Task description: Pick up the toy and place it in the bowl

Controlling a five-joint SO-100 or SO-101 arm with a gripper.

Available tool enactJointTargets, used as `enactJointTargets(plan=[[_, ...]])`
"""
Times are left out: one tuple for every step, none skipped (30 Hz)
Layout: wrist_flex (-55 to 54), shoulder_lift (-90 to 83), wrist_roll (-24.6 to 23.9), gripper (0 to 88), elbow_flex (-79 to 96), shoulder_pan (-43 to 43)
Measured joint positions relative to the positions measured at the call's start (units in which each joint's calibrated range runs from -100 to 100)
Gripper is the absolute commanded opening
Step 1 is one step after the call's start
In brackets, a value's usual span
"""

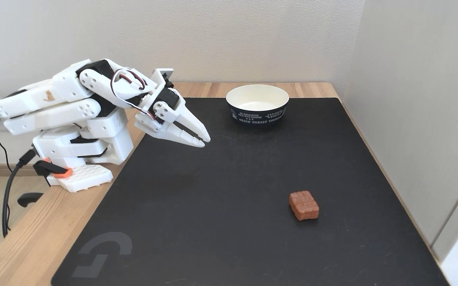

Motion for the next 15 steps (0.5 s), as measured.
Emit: enactJointTargets(plan=[[0.0, 0.0, 0.0, 3.5, 0.0, 0.0], [0.0, 0.0, 0.0, 3.5, 0.0, 0.1], [0.0, 0.0, 0.0, 3.5, 0.0, 0.4], [0.0, 0.0, 0.0, 3.5, 0.0, 0.7], [0.0, 0.0, 0.0, 3.5, 0.0, 0.7], [0.0, 0.0, 0.0, 3.5, 0.0, 0.7], [0.0, 0.0, 0.0, 3.5, 0.0, 0.7], [0.0, 0.0, 0.0, 3.5, 0.0, 0.5], [0.0, 0.0, 0.0, 3.5, 0.0, 0.3], [0.0, 0.0, 0.0, 3.5, 0.0, 0.3], [0.0, 0.0, 0.0, 3.5, 0.0, 0.4], [0.0, 0.0, 0.0, 3.5, 0.0, 0.5], [0.0, 0.0, 0.0, 3.5, 0.0, 0.5], [0.0, 0.0, 0.0, 3.5, 0.0, 0.5], [0.0, 0.0, 0.0, 3.5, 0.0, 0.5]])
